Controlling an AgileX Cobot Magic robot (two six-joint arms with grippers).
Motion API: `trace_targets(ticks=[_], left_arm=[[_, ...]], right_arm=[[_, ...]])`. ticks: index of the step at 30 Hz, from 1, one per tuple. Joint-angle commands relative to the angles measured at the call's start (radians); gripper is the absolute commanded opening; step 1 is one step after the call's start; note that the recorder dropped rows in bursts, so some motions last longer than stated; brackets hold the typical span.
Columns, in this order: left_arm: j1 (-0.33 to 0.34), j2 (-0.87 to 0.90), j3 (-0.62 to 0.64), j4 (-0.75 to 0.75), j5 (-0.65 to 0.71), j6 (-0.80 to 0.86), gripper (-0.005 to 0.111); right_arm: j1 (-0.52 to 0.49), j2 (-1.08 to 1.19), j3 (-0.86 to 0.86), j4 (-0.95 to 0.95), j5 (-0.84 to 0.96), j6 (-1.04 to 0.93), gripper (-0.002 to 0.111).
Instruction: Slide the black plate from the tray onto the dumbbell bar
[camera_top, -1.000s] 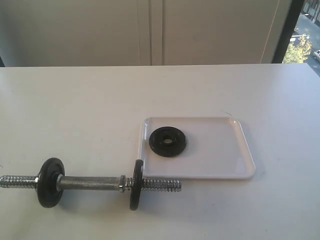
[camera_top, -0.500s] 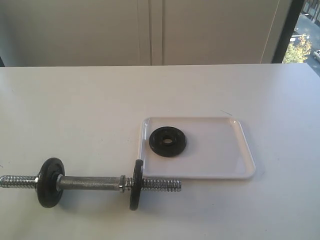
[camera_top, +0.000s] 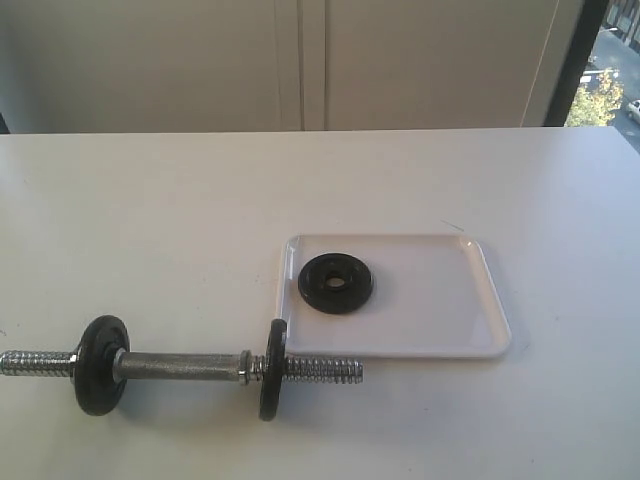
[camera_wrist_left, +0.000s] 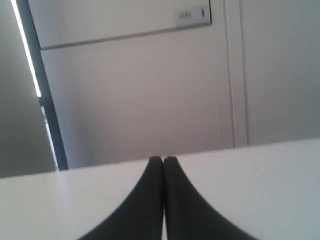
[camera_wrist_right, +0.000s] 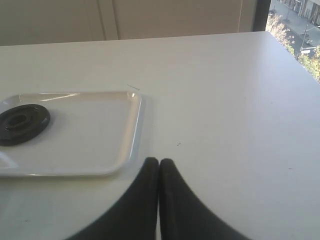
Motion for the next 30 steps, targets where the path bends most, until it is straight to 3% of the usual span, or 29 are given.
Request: trace_targets(ticks=[1, 9, 17, 20, 27, 30], left_arm=[[-0.001, -0.004, 0.004, -0.003, -0.204, -0.136, 0.000], [-0.001, -0.004, 0.002, -0.003, -0.310, -0.188, 0.000], [-0.001, 0.054, -0.220, 0.001, -0.250, -0.276, 0.000], [-0.001, 0.159, -0.345, 0.042, -0.090, -0.273, 0.000], [-0.005, 0.543, -0.644, 0.382, 0.448, -0.268, 0.000], [-0.050, 0.712, -0.769, 0.327, 0.725, -0.056, 0.000]], right_arm=[[-0.006, -0.006, 0.005, 0.000, -0.014, 0.000, 0.000], [-0.006, -0.006, 0.005, 0.000, -0.014, 0.000, 0.000], [-0.006, -0.006, 0.005, 0.000, -0.014, 0.000, 0.000], [-0.006, -0.006, 0.005, 0.000, -0.014, 0.000, 0.000], [-0.006, -0.006, 0.005, 0.000, -0.014, 0.000, 0.000], [-0.006, -0.006, 0.005, 0.000, -0.014, 0.000, 0.000]])
